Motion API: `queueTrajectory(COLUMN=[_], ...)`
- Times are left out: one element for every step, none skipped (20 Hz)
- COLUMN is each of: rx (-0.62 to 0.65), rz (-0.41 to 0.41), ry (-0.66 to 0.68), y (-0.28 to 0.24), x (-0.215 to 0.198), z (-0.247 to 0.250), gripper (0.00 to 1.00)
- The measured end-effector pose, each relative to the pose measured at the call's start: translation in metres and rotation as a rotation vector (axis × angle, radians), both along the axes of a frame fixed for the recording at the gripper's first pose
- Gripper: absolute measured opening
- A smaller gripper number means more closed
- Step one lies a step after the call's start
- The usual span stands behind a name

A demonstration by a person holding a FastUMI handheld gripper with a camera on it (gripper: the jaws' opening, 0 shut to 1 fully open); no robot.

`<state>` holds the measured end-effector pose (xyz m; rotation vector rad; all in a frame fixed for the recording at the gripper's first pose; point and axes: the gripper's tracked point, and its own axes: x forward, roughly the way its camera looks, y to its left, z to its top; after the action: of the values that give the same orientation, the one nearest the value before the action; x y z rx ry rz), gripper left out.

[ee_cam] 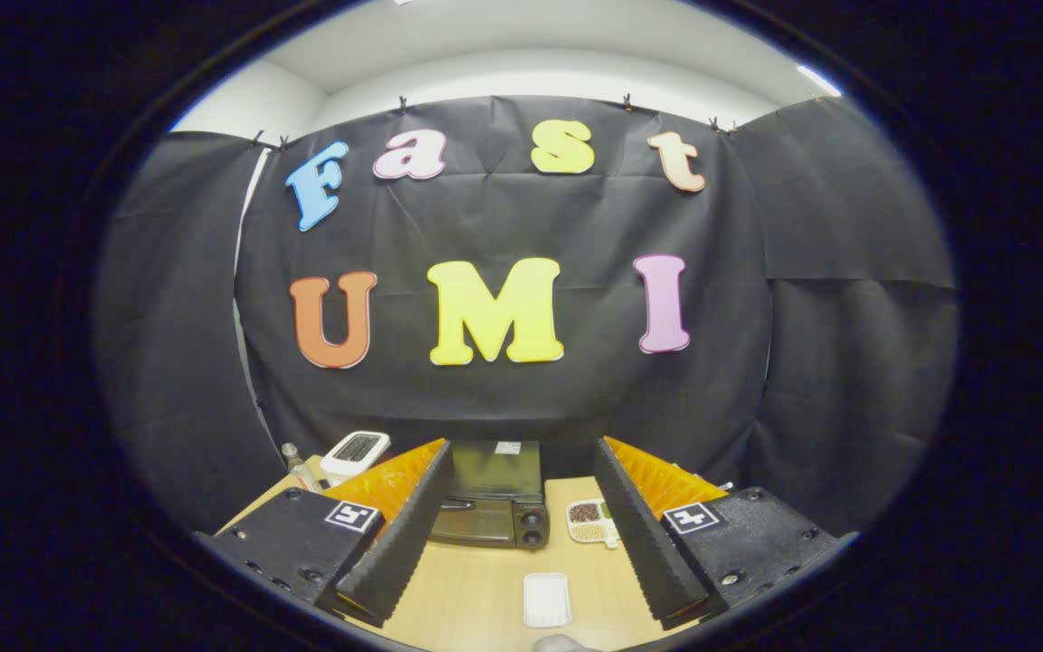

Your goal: Open the toaster oven, put the food inside, and close the toaster oven door.

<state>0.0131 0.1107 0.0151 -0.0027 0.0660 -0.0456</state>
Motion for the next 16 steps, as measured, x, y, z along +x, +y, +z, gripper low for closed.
queueTrajectory(rx=[-0.002,-0.003,-0.004,-0.003,-0.001,0.004,0.006,0.009,0.011,0.011,0.010,0.010,0.008,0.005,0.001,-0.003], rz=[-0.007,-0.012,-0.017,-0.024,-0.026,-0.028,-0.035,-0.040,-0.041,-0.042,-0.044,-0.044,-0.043,-0.042,-0.041,-0.041], ry=[-0.006,-0.009,-0.008,-0.002,-0.001,0.003,0.007,0.010,0.012,0.014,0.015,0.016,0.018,0.020,0.021,0.022], y=[-0.005,-0.009,-0.015,-0.019,-0.022,-0.025,-0.029,-0.033,-0.034,-0.036,-0.037,-0.039,-0.038,-0.037,-0.038,-0.038], x=[-0.004,-0.007,-0.008,-0.010,-0.011,-0.011,-0.012,-0.013,-0.013,-0.013,-0.013,-0.013,-0.013,-0.013,-0.013,-0.014], z=[0.002,0.003,0.003,0.002,0.001,0.000,-0.001,-0.002,-0.004,-0.004,-0.005,-0.004,-0.005,-0.006,-0.006,-0.006], gripper=[0.99,0.99,0.99,0.99,0.99,1.00,1.00,0.99,0.99,1.00,1.00,1.00,1.00,1.00,1.00,1.00])
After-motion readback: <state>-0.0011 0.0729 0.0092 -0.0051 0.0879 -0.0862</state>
